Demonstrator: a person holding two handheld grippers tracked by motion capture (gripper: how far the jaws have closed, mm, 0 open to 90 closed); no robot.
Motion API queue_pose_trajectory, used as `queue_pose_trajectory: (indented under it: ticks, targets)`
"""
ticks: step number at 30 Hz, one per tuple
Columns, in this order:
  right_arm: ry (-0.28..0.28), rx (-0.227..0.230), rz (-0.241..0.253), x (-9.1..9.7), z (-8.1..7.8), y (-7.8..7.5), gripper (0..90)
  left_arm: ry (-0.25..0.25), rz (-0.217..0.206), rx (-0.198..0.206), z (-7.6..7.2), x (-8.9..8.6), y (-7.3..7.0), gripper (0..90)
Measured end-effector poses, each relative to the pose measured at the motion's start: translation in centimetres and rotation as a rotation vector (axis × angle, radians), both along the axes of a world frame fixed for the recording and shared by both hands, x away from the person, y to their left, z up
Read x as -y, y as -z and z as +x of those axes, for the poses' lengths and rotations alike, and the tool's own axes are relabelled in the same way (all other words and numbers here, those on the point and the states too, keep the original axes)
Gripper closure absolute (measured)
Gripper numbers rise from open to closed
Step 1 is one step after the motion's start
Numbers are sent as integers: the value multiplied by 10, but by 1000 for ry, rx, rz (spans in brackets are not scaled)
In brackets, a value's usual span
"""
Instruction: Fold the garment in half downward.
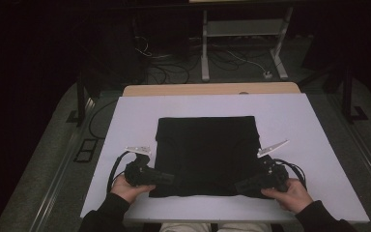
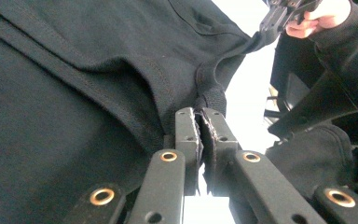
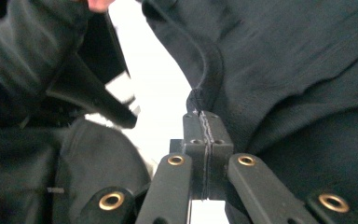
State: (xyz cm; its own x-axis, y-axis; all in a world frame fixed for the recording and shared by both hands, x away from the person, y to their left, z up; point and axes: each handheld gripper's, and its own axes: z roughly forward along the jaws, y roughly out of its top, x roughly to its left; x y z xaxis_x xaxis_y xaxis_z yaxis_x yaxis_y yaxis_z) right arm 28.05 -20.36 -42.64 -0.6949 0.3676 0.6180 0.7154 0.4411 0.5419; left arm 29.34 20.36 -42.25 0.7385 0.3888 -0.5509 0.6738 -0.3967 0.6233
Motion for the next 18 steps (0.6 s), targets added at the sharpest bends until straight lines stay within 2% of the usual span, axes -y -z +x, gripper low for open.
queue_pose_trajectory:
  ticks: [3,5,7,8,9,11,12,18]
  targets:
    - [-30,1,-14,-4,-2,2,882,29,32,-11,-1,0,3,839]
    - [-31,-7,-15,-4,-3,1,881,25,26,-21,-4,1,4,839]
    - [-34,-9,-7,-4,-4,2,882,49,36,-15,-6,1,3,839]
    - [-32,-9,-8,-3,-4,2,881,40,35,-19,-7,2,3,839]
    - [-32,-15,-9,-3,-5,2,881,54,50,-10,-7,1,4,839]
    - [-33,-17,-11,-3,-5,2,881,39,61,-16,-10,3,5,839]
    - [-34,-17,-11,-3,-6,2,881,56,75,-13,-10,3,5,840]
    - [-43,-16,-16,-4,-8,2,880,75,82,-20,-16,7,6,843]
